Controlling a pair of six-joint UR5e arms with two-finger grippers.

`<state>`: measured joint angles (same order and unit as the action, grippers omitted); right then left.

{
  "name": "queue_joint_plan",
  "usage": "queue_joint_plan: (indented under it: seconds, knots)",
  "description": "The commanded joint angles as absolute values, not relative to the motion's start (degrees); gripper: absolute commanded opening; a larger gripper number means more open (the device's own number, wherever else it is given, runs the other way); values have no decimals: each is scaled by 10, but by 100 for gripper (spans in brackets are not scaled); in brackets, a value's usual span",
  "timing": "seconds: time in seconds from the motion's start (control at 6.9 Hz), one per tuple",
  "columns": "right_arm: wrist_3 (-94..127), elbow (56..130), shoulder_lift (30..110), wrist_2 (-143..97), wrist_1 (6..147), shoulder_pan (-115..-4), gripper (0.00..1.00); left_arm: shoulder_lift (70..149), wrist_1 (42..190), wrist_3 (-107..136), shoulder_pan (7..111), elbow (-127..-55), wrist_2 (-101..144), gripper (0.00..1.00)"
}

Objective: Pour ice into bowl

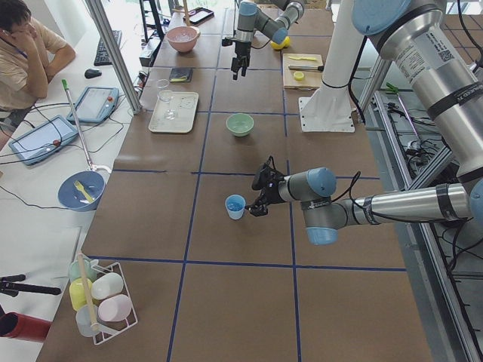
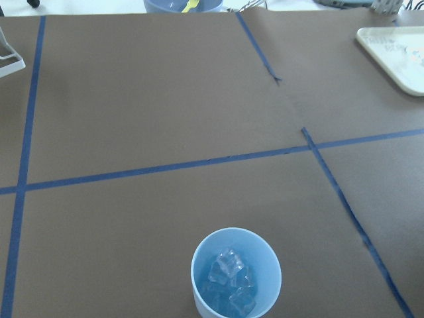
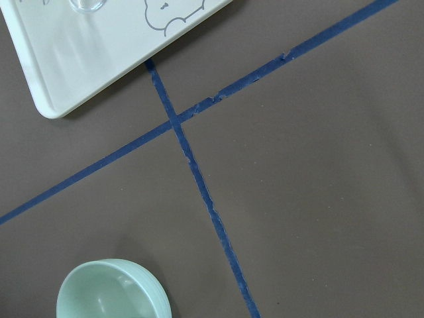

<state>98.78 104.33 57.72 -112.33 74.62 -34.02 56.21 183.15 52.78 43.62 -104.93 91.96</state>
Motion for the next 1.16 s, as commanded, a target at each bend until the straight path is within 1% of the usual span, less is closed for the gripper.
queue_joint_plan:
  seconds: [0.0, 0.15, 0.44, 0.58, 0.73, 0.87, 1.02]
  knots:
    - [987, 1042, 580, -1121, 746, -340, 100, 563, 1866, 532, 432, -1032, 908, 100]
    - [988, 1045, 584, -1107, 746, -336, 100, 569, 1874, 527, 405, -995, 858, 95]
    - [988, 1048, 583, -1103, 746, -335, 100, 586, 1914, 563, 312, -945, 739, 98]
    - [988, 1048, 584, -1100, 746, -341, 100, 603, 1914, 613, 228, -921, 641, 98]
    - [987, 1047, 584, -1095, 746, -344, 100, 616, 1911, 677, 126, -920, 518, 99]
    - [987, 1047, 584, -1095, 746, -346, 100, 628, 1898, 691, 80, -906, 418, 99]
    - [987, 1047, 584, -1096, 746, -345, 100, 664, 1897, 691, 79, -873, 395, 99]
